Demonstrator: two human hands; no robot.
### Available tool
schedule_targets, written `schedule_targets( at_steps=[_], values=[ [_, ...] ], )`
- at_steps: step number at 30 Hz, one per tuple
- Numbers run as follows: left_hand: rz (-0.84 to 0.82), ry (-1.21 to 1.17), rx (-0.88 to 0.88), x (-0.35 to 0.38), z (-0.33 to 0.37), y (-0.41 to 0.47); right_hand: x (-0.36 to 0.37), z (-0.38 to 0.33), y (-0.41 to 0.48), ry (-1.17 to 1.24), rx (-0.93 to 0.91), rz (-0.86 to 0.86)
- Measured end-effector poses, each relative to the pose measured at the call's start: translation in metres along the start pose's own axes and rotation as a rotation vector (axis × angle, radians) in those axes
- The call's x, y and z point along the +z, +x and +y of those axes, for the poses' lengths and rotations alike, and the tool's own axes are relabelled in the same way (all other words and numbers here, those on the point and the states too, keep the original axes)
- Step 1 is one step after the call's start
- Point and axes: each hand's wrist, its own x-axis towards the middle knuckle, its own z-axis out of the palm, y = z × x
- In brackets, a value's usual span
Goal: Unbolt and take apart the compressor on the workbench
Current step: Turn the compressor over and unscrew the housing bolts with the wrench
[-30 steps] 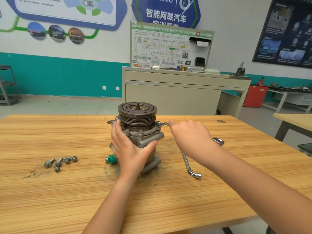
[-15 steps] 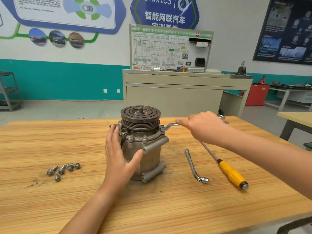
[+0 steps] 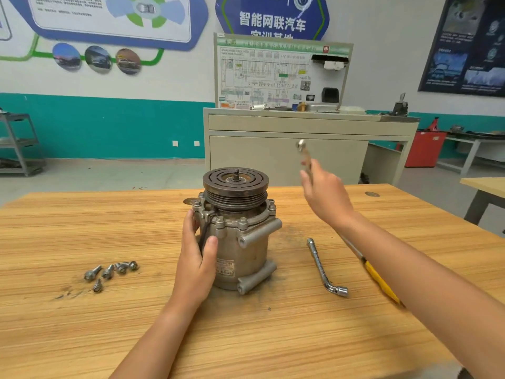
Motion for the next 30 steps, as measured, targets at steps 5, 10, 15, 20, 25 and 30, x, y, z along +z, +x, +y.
schedule_targets(
  at_steps=[5,10,15,20,25,30],
  values=[
    [0.079,0.001,-0.049,0.002,-0.006,0.003,-0.044,-0.003,-0.046,-0.199,0.063,-0.304],
    [0.150,0.058,-0.116,0.002,-0.010,0.005,-0.055,-0.031,-0.067,-0.376,-0.013,-0.478],
    [0.154,0.101,-0.139,-0.001,-0.013,0.006,-0.053,-0.041,-0.067,-0.415,-0.025,-0.467],
    [0.164,0.125,-0.136,0.001,-0.013,0.005,-0.055,-0.046,-0.057,-0.513,-0.070,-0.460],
    [0.178,0.108,-0.164,-0.001,-0.013,0.006,-0.054,-0.054,-0.047,-0.623,-0.108,-0.493],
    [0.181,0.101,-0.175,-0.002,-0.010,0.007,-0.060,-0.075,-0.038,-0.828,-0.309,-0.557]
  ],
)
